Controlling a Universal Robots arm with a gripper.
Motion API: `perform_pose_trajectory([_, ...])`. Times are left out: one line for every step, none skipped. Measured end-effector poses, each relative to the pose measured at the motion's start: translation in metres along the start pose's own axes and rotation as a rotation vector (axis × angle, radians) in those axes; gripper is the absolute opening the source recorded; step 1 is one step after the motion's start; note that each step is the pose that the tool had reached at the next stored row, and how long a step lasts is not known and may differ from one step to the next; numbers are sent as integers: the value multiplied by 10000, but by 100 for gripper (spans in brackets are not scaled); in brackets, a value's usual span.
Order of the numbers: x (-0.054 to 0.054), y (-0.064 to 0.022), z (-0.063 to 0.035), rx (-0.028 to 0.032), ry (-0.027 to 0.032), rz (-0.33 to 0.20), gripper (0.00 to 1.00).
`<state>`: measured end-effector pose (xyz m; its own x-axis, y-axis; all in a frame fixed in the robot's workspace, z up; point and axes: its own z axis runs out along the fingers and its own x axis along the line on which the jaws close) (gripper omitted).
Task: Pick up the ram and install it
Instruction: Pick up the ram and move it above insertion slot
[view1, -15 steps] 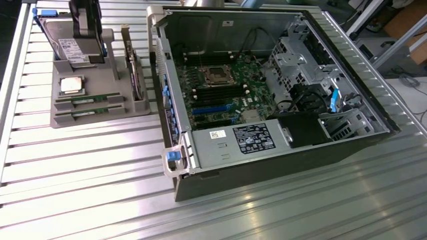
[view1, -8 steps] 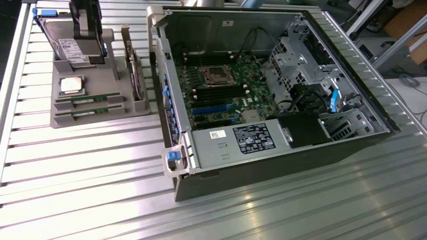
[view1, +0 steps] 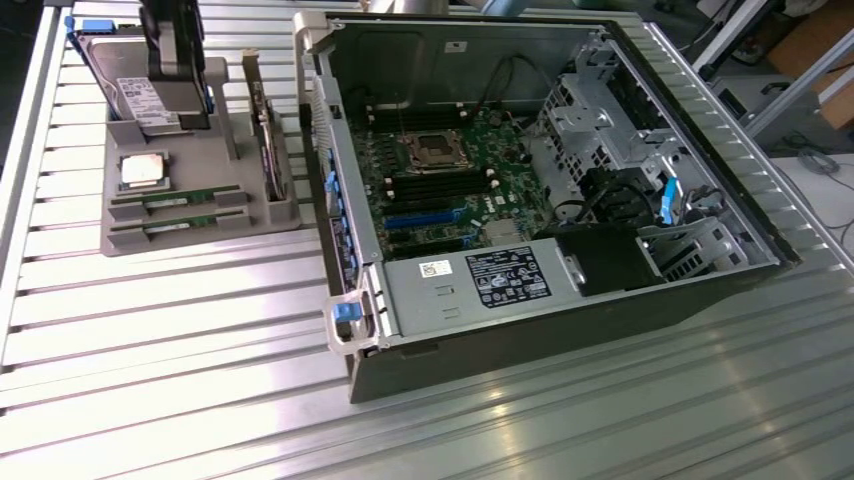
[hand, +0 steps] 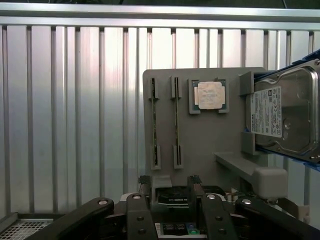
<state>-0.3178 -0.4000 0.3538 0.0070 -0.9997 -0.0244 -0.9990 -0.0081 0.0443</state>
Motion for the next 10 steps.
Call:
perform_pose_trajectory([0, 0, 2, 1, 0, 0, 42])
perform_pose_trajectory([0, 0, 5, 0, 0, 0, 42])
perform_pose_trajectory([1, 0, 7, 0, 0, 0, 42])
perform_pose_trajectory([1, 0, 10, 0, 0, 0, 42])
perform_pose_trajectory([1, 0, 11, 0, 0, 0, 42])
perform_pose_trajectory([1, 0, 12, 0, 0, 0, 42])
perform_pose_trajectory([1, -1, 14, 0, 0, 0, 42])
perform_pose_trajectory([1, -1, 17, 0, 0, 0, 42])
perform_pose_trajectory([1, -1, 19, 0, 0, 0, 42])
perform_pose_trajectory([2, -1, 22, 0, 0, 0, 42])
